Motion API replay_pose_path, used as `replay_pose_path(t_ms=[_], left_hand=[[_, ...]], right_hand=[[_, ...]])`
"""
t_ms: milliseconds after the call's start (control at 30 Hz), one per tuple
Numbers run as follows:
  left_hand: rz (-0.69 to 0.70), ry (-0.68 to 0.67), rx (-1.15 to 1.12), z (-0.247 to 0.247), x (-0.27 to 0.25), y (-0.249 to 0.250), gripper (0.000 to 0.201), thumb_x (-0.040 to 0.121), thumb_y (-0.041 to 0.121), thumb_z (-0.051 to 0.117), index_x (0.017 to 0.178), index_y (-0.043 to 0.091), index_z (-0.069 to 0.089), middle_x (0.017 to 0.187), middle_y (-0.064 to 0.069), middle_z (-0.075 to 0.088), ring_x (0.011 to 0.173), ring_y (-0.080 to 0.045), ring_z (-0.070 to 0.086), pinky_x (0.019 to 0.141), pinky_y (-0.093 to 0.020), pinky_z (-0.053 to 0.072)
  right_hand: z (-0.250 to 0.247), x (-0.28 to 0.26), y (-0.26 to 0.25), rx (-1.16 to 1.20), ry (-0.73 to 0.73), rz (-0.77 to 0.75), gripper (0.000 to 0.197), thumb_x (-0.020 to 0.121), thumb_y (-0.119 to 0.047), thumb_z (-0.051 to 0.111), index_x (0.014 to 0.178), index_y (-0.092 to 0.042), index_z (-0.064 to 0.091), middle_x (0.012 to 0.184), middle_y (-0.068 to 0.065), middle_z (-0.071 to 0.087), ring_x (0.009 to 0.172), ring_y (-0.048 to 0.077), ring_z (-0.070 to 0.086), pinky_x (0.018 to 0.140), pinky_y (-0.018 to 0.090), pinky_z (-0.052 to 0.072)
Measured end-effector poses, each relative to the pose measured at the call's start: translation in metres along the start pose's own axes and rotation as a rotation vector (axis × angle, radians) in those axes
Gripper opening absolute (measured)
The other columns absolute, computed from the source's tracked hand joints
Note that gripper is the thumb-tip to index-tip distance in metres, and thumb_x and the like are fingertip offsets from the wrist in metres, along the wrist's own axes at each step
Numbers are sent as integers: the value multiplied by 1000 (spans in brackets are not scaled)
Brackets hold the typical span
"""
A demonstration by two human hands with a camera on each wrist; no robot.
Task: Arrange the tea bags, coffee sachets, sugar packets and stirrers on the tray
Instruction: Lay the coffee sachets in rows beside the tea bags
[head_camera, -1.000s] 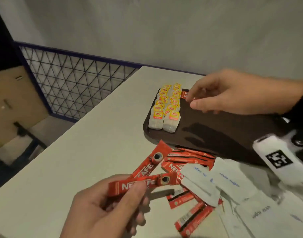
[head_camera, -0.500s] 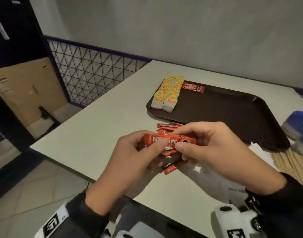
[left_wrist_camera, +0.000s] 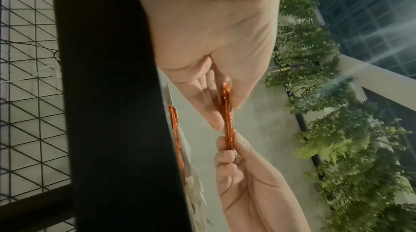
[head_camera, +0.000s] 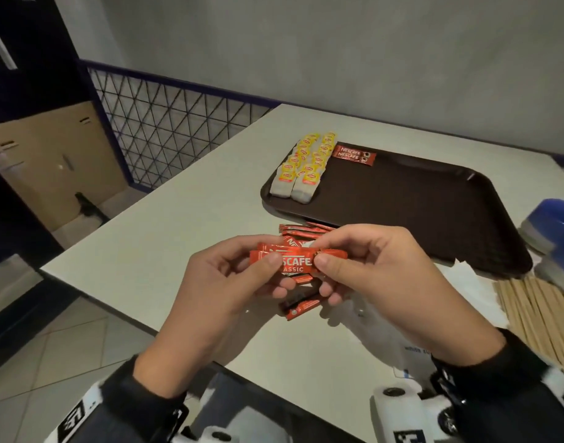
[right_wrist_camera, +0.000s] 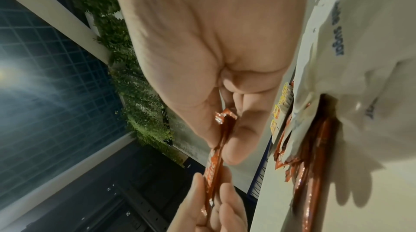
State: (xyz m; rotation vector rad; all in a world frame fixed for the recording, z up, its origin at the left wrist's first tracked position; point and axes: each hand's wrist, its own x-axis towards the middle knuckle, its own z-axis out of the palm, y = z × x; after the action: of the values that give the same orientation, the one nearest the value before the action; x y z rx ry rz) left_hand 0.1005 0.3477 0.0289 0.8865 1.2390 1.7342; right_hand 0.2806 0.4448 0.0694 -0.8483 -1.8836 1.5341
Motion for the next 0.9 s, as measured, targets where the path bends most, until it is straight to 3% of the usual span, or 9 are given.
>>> replay_pose_path(t_ms=[133,233,300,467,567,633,733,800,900], left_hand=[[11,-4,42,0,1,-4,23,75,11,77,98,11,81,81,-22,76,66,-28,75,62,-26,61],[21,-38,60,3,2,-6,22,74,8,78,95,11,82,80,-21,76,65,-29,74,65,-31,62],[33,-51,90,4,2,-6,22,72,10,79,93,13,82,80,-18,77,65,-28,74,68,-33,63],[32,-56,106,2,0,-4,22,73,11,80,94,16,82,80,-16,78,67,-26,75,70,-33,63],[24,-57,79,-1,0,-7,25,73,14,89,96,19,82,86,-18,78,73,-28,74,79,-43,61],[0,-65,30,0,1,-10,26,72,9,89,96,18,82,87,-19,77,74,-31,74,83,-48,58],[12,-14,-13,3,1,-9,32,69,8,86,97,23,80,89,-14,79,72,-30,76,70,-36,62],[18,30,-77,2,2,-7,32,72,8,83,103,17,78,94,-14,80,71,-32,77,65,-31,62],[-4,77,-127,1,5,-5,32,69,6,81,101,10,77,92,-15,80,67,-33,75,60,-34,64]], right_hand=[[-1,0,3,-70,33,-33,19,88,3,71,96,-14,77,81,2,76,68,17,71,64,37,59],[-1,-2,3,-212,54,-60,21,85,-9,77,98,-26,76,93,-9,77,87,13,74,76,34,61],[0,-5,-2,-272,49,-84,19,84,-16,80,99,-28,76,94,-14,76,89,9,73,79,33,61],[8,-5,-10,-562,31,-176,15,87,-22,78,99,-31,79,91,-17,75,90,4,69,81,35,58],[12,-4,-23,-781,-14,-231,9,90,-27,74,97,-31,78,88,-14,73,87,3,65,77,31,53],[13,1,-38,-980,-140,-195,8,92,-34,71,97,-30,75,86,-12,70,83,4,62,75,32,51],[-2,23,-66,-1159,-296,-54,5,90,-36,73,93,-32,72,79,-16,68,75,1,61,70,27,51],[-26,53,-80,-1170,-262,32,3,88,-33,76,90,-31,73,77,-17,72,71,-1,65,67,24,53],[-79,123,-80,-1240,-43,103,10,85,-29,80,93,-27,74,82,-10,75,76,9,70,77,34,58]])
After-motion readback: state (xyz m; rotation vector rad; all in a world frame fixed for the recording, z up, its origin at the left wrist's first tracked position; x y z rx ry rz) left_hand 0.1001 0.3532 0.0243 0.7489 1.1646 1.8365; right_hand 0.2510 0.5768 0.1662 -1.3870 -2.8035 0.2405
